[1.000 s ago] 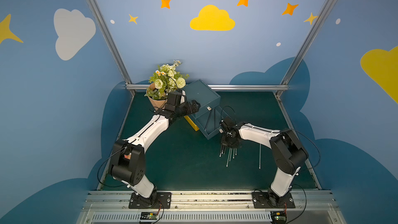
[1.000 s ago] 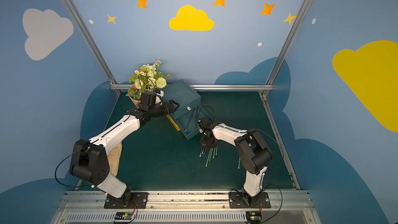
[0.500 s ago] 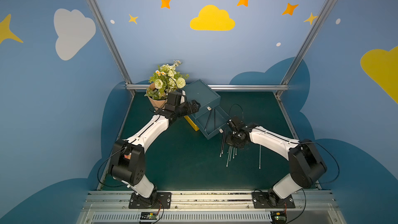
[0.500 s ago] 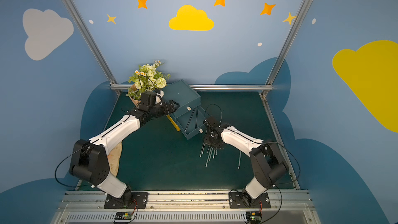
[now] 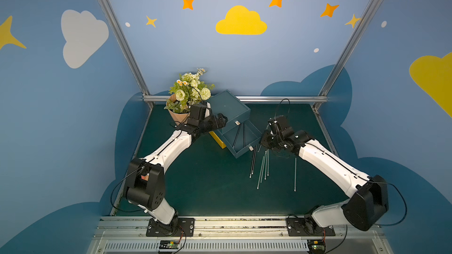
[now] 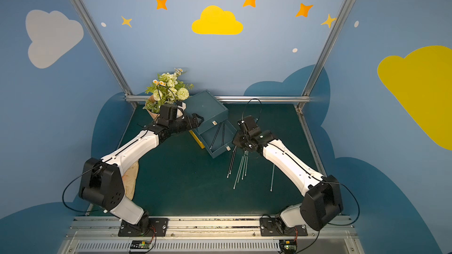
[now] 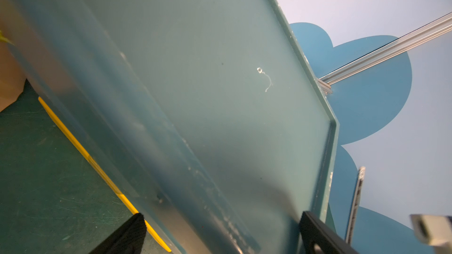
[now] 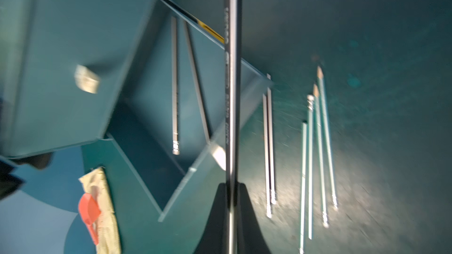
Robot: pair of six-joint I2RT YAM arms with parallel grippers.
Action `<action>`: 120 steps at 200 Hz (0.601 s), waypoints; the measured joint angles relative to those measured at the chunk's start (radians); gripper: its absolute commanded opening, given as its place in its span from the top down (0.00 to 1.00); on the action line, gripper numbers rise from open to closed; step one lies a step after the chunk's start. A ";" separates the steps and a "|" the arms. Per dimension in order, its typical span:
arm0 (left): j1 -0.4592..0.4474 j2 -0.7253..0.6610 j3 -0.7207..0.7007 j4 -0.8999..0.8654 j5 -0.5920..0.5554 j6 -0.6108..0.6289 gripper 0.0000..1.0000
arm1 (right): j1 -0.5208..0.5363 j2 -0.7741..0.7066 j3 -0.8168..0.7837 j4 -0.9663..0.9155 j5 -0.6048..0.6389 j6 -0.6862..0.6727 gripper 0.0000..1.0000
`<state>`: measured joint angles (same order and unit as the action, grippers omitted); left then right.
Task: Please place the pencils in the drawer according to their color
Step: Place the pencil in the drawer.
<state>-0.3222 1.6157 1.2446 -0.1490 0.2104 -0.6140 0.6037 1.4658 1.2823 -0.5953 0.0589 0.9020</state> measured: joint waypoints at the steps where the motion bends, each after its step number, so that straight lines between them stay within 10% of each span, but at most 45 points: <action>1: 0.000 0.000 -0.001 0.001 0.000 0.000 0.00 | 0.000 0.006 0.009 0.000 -0.001 -0.002 1.00; 120: -0.001 0.000 -0.005 0.011 -0.001 -0.003 0.00 | 0.049 0.386 0.257 0.039 -0.130 0.010 1.00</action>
<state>-0.3229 1.6157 1.2396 -0.1383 0.2096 -0.6170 0.6529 1.8515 1.5394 -0.5568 -0.0715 0.9123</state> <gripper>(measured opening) 0.999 0.074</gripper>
